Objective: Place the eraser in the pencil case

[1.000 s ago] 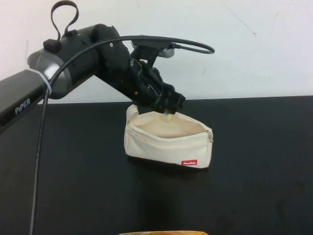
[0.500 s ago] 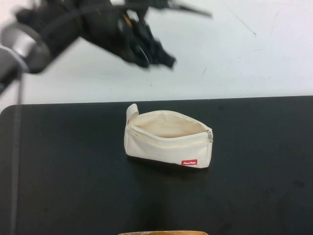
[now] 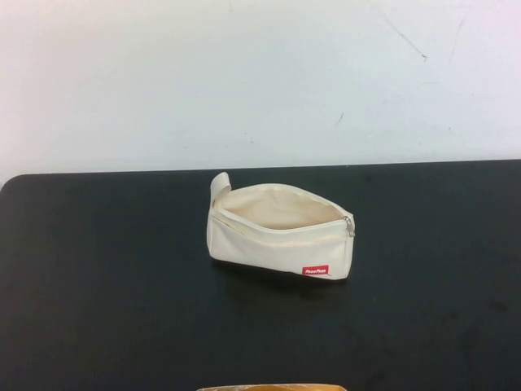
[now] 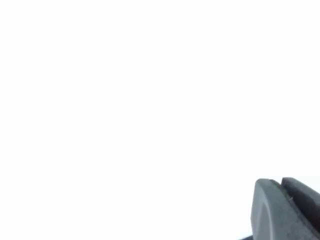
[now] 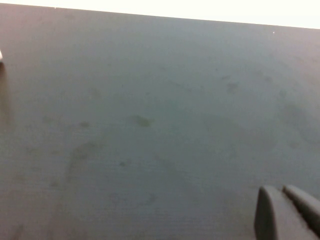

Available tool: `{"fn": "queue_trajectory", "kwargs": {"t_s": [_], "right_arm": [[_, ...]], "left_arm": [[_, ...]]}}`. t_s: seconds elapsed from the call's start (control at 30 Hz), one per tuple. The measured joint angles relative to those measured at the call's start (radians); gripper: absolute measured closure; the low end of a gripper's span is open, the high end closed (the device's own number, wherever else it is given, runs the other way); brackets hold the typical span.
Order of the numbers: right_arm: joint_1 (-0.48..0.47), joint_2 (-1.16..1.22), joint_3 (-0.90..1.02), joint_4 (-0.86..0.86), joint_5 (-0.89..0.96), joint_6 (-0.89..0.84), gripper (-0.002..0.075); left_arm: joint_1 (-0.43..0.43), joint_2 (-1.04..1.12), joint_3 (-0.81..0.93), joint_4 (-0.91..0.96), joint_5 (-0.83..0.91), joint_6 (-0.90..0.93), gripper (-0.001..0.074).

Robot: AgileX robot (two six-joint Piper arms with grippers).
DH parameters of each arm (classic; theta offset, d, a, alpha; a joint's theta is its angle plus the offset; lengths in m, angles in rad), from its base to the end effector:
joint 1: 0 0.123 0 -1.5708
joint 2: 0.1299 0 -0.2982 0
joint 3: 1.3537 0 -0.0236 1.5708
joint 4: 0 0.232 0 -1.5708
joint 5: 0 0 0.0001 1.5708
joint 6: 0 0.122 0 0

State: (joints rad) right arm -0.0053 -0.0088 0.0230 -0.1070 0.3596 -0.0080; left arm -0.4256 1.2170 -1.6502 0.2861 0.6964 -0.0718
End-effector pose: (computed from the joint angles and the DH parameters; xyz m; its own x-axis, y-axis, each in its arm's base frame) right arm 0.0506 -0.0049 0.1651 -0.2837 -0.1064 -0.9530 0.0108 0.9934 -0.1141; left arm 0.2294 -0.0797 0.5309 -0.1032 0.2083 -0.9726 0.2616 0.9491 0.1755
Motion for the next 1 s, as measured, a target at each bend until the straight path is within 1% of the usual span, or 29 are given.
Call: {"fn": "queue_trajectory", "kwargs": {"t_s": [0.2,0.27,0.37,0.43,0.53,1.0], "right_arm": [[0.000,0.000,0.000,0.000,0.000,0.000,0.0726],[0.000,0.000,0.000,0.000,0.000,0.000,0.0726],[0.000,0.000,0.000,0.000,0.000,0.000,0.0726],[0.000,0.000,0.000,0.000,0.000,0.000,0.0726],[0.000,0.000,0.000,0.000,0.000,0.000,0.0726],[0.000,0.000,0.000,0.000,0.000,0.000,0.0726]], "left_arm": [[0.000,-0.434,0.401,0.000,-0.118,-0.087,0.0735],[0.000,-0.544,0.521,0.000,-0.158,-0.119,0.0735],[0.000,-0.693,0.654,0.025,-0.159,-0.194,0.0735],[0.000,-0.751,0.690,0.054,-0.115,-0.227,0.0735],[0.000,-0.781,0.703,0.072,-0.064,-0.248,0.0735],[0.000,-0.786,0.710,0.035,-0.036,-0.261,0.0735]]}}
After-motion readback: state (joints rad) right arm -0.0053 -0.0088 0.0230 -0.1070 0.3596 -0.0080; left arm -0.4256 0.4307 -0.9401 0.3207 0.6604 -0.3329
